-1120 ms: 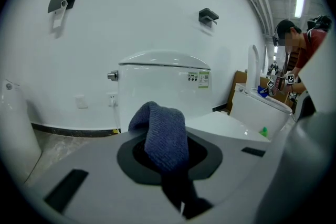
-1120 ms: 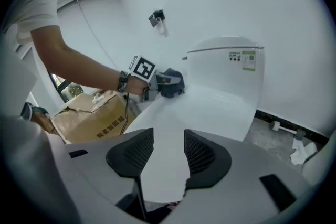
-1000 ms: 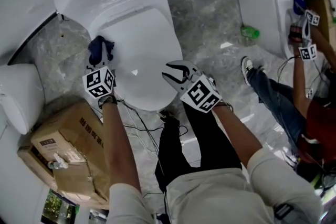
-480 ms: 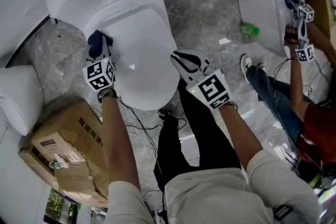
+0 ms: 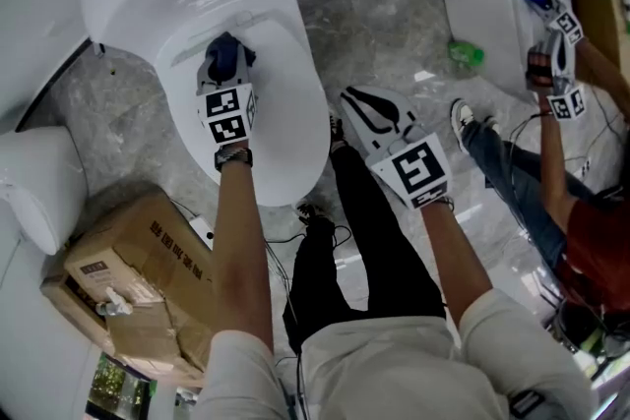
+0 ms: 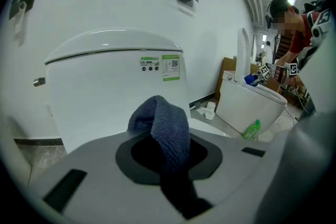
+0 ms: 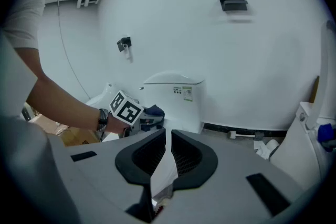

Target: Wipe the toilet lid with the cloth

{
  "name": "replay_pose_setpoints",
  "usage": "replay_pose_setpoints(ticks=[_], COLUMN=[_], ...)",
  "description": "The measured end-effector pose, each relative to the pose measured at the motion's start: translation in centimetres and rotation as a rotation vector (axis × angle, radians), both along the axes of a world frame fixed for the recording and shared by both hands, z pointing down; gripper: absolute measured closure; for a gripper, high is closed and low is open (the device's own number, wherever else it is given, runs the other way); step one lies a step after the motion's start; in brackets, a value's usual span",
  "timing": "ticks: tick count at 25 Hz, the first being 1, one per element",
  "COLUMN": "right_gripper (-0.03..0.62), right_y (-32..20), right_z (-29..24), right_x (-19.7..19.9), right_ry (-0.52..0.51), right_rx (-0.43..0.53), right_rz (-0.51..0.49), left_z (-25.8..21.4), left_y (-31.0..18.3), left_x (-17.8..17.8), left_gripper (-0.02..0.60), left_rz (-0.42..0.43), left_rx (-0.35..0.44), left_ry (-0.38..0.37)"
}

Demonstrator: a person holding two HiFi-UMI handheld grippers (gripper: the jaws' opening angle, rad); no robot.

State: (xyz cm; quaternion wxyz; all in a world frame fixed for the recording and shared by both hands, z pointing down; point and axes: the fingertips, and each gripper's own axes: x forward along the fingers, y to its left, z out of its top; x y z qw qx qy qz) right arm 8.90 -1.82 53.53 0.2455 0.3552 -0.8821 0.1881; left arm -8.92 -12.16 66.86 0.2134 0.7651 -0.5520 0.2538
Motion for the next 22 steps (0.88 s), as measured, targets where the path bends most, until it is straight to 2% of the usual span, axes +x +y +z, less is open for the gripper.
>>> replay_pose_setpoints(ticks=[3, 7, 10, 13, 17, 22], right_gripper=[0.54, 0.54, 0.54, 0.54, 0.54, 0.54], right_y=[-0.1, 0.1, 0.6, 1.4, 2.5, 3.7], right_z=[-0.4, -0.8, -0.9, -1.1, -1.2, -1.2], right_x=[1.5, 3.3, 4.5, 5.0, 4.6, 2.9], right_ry=[0.011, 0.028, 0.039, 0.042, 0.044, 0.039], right_rx=[0.009, 0.021, 0.024, 0.025, 0.028, 0.03], right_rz=[0.027, 0.052, 0.077, 0.101, 0.111, 0.084], left_z=[0.2, 0.8, 1.6, 2.0, 2.1, 1.9], left_y=[-0.1, 0.6, 2.2, 4.5, 7.1, 8.9], left_x=[3.5, 8.5, 12.3, 14.7, 14.7, 11.4], left_gripper=[0.528, 0.528, 0.528, 0.528, 0.528, 0.528], left_rz=[0.059, 0.179, 0.286, 0.369, 0.392, 0.329], left_rx=[-0.007, -0.018, -0.024, -0.035, -0.039, -0.033], left_ry=[-0.016, -0.047, -0.057, -0.072, -0.074, -0.052])
